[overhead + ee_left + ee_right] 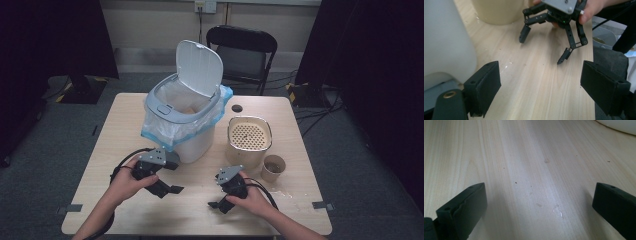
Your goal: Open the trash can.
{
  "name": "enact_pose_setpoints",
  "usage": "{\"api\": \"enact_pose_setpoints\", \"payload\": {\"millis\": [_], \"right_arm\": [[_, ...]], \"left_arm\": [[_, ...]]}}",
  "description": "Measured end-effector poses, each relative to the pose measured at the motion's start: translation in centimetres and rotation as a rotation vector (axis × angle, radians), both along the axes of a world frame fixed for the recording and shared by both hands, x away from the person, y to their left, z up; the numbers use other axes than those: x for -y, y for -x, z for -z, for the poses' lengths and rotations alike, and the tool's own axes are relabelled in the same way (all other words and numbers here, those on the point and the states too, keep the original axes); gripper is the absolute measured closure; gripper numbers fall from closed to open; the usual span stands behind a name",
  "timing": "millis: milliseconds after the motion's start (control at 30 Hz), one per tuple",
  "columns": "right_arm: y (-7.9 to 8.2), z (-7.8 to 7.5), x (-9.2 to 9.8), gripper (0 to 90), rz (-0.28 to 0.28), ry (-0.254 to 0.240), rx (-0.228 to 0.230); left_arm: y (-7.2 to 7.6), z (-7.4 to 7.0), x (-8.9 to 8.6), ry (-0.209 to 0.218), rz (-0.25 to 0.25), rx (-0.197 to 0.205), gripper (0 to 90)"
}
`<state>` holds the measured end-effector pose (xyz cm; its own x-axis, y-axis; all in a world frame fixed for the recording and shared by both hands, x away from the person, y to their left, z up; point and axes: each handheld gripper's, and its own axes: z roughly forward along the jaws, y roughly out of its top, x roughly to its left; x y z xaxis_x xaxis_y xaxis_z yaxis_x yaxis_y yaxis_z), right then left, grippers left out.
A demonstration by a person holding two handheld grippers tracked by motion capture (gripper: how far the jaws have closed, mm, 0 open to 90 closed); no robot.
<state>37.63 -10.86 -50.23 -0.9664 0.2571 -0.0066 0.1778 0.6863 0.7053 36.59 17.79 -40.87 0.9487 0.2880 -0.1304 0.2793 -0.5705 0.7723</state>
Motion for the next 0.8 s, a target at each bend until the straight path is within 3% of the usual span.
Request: {"api": "enact_pose_setpoints", "payload": {"millis": [333,800], "right_arm": [[0.0,0.0,0.0,0.0,-0.002,0.001,0.001],[0.2,0.0,0.1,0.0,0.021,0.000,-0.004]], "left_arm": [[0.1,2.6,1.3,-0.007,0.030,-0.018,16.0],[0.2,5.6,2.8,-0.057,0.064,-0.033,16.0]]}}
